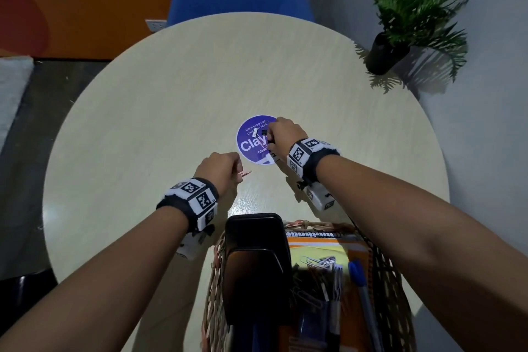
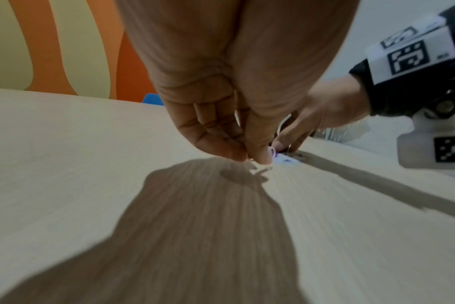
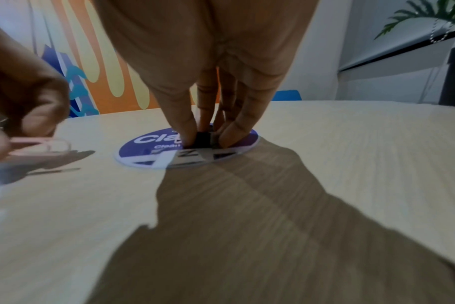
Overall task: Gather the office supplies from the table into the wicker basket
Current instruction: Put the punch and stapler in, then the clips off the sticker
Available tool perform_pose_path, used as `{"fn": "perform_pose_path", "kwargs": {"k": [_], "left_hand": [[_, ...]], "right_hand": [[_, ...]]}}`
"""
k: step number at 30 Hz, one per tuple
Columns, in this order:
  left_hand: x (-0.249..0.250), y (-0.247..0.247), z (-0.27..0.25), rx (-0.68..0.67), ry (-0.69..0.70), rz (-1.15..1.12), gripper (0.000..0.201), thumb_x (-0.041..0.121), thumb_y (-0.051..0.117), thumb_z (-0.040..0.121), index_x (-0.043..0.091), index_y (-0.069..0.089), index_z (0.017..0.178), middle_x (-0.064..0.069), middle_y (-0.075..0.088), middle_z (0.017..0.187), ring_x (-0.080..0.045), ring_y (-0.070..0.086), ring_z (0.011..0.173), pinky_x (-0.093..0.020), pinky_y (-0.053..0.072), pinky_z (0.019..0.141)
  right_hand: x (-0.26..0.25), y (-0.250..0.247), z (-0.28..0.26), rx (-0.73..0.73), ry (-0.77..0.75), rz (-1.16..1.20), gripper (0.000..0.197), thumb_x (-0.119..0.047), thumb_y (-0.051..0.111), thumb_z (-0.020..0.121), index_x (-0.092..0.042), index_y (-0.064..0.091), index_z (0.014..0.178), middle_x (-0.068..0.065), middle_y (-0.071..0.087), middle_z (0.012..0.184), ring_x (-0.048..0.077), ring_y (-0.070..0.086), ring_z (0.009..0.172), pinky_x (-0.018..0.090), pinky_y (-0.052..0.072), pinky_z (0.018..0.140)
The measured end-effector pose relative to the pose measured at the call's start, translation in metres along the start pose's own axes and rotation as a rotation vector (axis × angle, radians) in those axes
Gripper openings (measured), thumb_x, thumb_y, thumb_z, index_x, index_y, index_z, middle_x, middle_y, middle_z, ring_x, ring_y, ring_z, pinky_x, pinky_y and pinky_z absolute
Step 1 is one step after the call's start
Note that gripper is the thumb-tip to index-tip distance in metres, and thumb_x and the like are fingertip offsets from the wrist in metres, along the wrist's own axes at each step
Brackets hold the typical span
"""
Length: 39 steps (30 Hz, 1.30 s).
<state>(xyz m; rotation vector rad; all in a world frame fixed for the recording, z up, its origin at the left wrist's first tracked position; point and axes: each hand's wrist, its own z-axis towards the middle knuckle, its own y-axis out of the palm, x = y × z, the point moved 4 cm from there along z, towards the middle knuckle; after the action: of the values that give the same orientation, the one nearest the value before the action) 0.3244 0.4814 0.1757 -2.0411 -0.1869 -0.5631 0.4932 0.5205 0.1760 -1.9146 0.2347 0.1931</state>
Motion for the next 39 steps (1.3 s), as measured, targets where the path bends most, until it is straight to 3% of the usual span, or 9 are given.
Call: {"fn": "perform_pose_path", "kwargs": {"k": [7,10,15,19,27,30,33,36,39], "left_hand": [[0.011,-0.029,-0.022,0.084,0.093,-0.019,0.003,0.019,0.067,0.08,0.02,0.067,0.078,0.001,0.064,0.073,-0.023,0.059,0.075,-0.027,0.042,0.068],[0.026,-0.044,-0.04,0.09,0.159,-0.075,0.007,0.022,0.068,0.083,0.015,0.068,0.081,-0.004,0.069,0.078,-0.025,0.062,0.078,-0.035,0.049,0.075],[0.057,-0.063,-0.084,0.123,0.256,-0.17,0.008,0.021,0.067,0.085,0.016,0.067,0.08,0.002,0.068,0.075,-0.018,0.063,0.077,-0.028,0.045,0.073],[0.089,-0.058,-0.133,0.108,0.34,-0.213,0.008,0.023,0.068,0.084,0.019,0.068,0.077,0.009,0.065,0.068,-0.01,0.061,0.07,-0.025,0.045,0.07],[0.124,0.031,-0.198,-0.112,0.453,-0.057,0.016,0.031,0.065,0.085,0.019,0.073,0.092,0.002,0.076,0.085,-0.01,0.068,0.082,-0.02,0.046,0.072],[0.121,0.055,-0.208,-0.161,0.489,-0.055,0.02,0.018,0.051,0.092,0.016,0.07,0.097,-0.003,0.075,0.089,-0.015,0.069,0.086,-0.032,0.053,0.078],[0.116,0.051,-0.208,-0.116,0.499,-0.079,0.022,0.012,0.049,0.092,0.013,0.069,0.102,-0.007,0.075,0.097,-0.017,0.069,0.093,-0.034,0.054,0.082],[0.11,0.025,-0.202,0.005,0.474,-0.101,0.025,0.016,0.054,0.092,0.018,0.069,0.111,0.002,0.074,0.107,-0.011,0.066,0.103,-0.018,0.047,0.086],[0.1,-0.003,-0.19,0.091,0.454,-0.14,0.023,0.012,0.058,0.089,0.022,0.07,0.106,0.007,0.075,0.099,-0.008,0.067,0.095,-0.016,0.045,0.081]], "right_hand": [[0.012,-0.005,-0.01,-0.022,0.051,0.123,0.016,-0.011,0.063,0.08,-0.009,0.066,0.096,0.014,0.068,0.1,0.031,0.063,0.085,0.032,0.052,0.076],[0.027,-0.018,-0.024,0.031,0.046,0.294,0.032,-0.01,0.069,0.078,-0.01,0.068,0.109,0.009,0.069,0.097,0.026,0.064,0.087,0.035,0.054,0.086],[0.052,-0.055,-0.07,0.069,-0.013,0.516,0.031,-0.01,0.071,0.081,-0.01,0.067,0.113,0.005,0.067,0.101,0.016,0.061,0.079,0.023,0.046,0.075],[0.068,-0.072,-0.123,0.075,-0.072,0.614,0.028,-0.005,0.068,0.084,-0.008,0.066,0.112,0.009,0.069,0.101,0.021,0.067,0.076,0.023,0.053,0.073],[0.082,-0.05,-0.236,0.04,-0.099,0.577,0.027,-0.007,0.07,0.083,-0.011,0.069,0.109,0.004,0.072,0.104,0.016,0.068,0.089,0.028,0.055,0.085],[0.082,-0.03,-0.264,-0.011,-0.109,0.532,0.027,-0.008,0.068,0.084,-0.016,0.069,0.11,-0.003,0.07,0.106,0.01,0.065,0.094,0.025,0.052,0.089],[0.081,-0.015,-0.282,-0.04,-0.13,0.512,0.027,-0.01,0.066,0.086,-0.018,0.068,0.111,-0.008,0.067,0.104,0.008,0.063,0.097,0.024,0.05,0.09],[0.078,-0.004,-0.292,-0.068,-0.155,0.518,0.028,-0.006,0.061,0.088,-0.017,0.068,0.112,-0.005,0.067,0.1,0.009,0.064,0.092,0.024,0.052,0.085],[0.072,0.002,-0.299,-0.128,-0.199,0.415,0.031,-0.008,0.061,0.087,-0.018,0.066,0.116,-0.006,0.067,0.103,0.009,0.063,0.091,0.027,0.053,0.085]]}}
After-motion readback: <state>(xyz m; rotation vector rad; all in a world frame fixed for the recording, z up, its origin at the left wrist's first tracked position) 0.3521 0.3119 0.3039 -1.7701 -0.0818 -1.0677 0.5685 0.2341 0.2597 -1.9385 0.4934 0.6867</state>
